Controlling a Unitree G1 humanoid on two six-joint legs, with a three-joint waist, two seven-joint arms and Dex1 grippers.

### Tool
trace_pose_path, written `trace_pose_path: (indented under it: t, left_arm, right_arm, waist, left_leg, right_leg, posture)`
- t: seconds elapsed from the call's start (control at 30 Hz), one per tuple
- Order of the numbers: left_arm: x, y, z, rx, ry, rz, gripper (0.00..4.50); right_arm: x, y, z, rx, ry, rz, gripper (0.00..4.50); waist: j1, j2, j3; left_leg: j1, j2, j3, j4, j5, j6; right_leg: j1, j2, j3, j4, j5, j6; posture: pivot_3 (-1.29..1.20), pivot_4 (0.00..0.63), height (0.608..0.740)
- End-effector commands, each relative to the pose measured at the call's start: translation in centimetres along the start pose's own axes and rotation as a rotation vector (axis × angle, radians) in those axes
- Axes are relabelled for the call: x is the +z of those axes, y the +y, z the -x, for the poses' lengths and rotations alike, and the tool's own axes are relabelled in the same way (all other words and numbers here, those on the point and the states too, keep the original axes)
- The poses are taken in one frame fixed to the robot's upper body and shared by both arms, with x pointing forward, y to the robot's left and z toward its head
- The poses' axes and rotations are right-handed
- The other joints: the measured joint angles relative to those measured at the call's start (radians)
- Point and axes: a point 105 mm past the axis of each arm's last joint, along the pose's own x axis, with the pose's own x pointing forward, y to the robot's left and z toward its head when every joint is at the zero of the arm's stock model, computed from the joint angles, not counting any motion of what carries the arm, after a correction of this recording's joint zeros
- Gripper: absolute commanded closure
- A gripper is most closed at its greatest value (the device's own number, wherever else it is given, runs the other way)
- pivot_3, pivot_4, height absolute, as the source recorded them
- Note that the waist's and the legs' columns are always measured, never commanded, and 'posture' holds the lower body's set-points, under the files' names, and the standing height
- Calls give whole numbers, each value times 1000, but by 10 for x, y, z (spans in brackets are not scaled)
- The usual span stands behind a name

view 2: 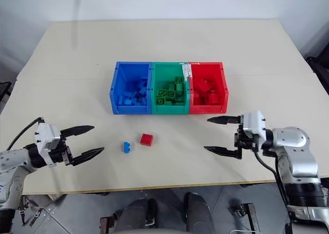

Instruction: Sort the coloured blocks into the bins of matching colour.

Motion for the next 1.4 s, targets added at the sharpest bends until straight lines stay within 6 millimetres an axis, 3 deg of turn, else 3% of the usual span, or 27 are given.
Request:
trace_pose_path:
  t: [0.03, 0.2, 0.3, 0.5, 0.6, 0.87, 0.97, 1.2, 1.33, 1.4]
  left_arm:
    - [4, 3, 5, -25, 10, -32, 0]
    - [12, -2, -10, -96, 1, -38, 0]
    - [25, -7, -32, -165, -32, -66, 0]
    - [48, -38, -90, -389, -52, -133, 0]
    - [47, -49, -117, -476, -7, -163, 0]
    - [36, -50, -148, -560, 126, -222, 0]
    - [35, -48, -149, -564, 127, -214, 609]
    - [32, -49, -159, -595, 117, -226, 2879]
    - [42, -45, -165, -560, 31, -232, 3038]
    - [63, -44, -171, -534, -83, -193, 3038]
  right_arm:
    - [13, -7, 17, -94, -34, 69, 32]
    - [6, 16, 18, -10, 7, 48, 32]
    - [2, 29, 20, 58, 41, 27, 32]
    - [5, 38, 22, 47, 40, 9, 32]
    - [7, 42, 19, 21, 36, 10, 32]
    - [15, 47, 10, 0, 16, 14, 32]
    - [18, 50, 8, -2, 11, 13, 0]
    - [18, 50, 8, -27, 9, 8, 0]
    - [19, 47, 11, -77, 5, 13, 0]
    - [24, 42, 13, -145, -33, 10, 0]
  waist:
    - [0, 0, 0]
    - [2, 0, 0]
    - [11, 0, 0]
    - [29, 0, 0]
    - [40, 0, 0]
    - [44, 0, 0]
    - [47, 0, 0]
    - [52, 0, 0]
    - [52, 0, 0]
    - [52, 0, 0]
  left_leg:
    - [0, 0, 0, 0, 0, 0]
    - [0, 0, -2, 0, 0, -1]
    - [0, 0, -2, 0, 0, -1]
    - [1, -1, -2, 2, 0, -1]
    - [1, -1, -1, 3, 1, -1]
    - [0, 0, 1, 11, 0, 0]
    - [-1, 0, 0, 14, 0, 1]
    - [-3, -1, -1, 16, 0, 3]
    - [-3, -1, -1, 16, 0, 3]
    - [-3, -1, -1, 16, 0, 3]
  right_leg:
    - [0, 0, 0, 0, 0, 0]
    - [0, -1, 5, 1, 0, -1]
    - [0, -1, 5, 2, 0, -1]
    - [2, 0, 5, 3, 0, -1]
    - [2, 1, 1, 3, 0, 0]
    - [3, 4, -1, 4, 0, 0]
    - [3, 3, -1, 4, 0, 0]
    - [3, 1, -2, 3, 0, 0]
    - [3, 1, -2, 4, 1, 0]
    - [3, 1, -3, 4, 1, 0]
  posture:
    - [0, 150, 740]
    - [0, 150, 740]
    - [0, 150, 740]
    - [0, 150, 740]
    - [0, 150, 740]
    - [0, 150, 740]
    - [0, 150, 740]
    - [0, 150, 740]
    - [0, 150, 740]
    - [0, 150, 740]
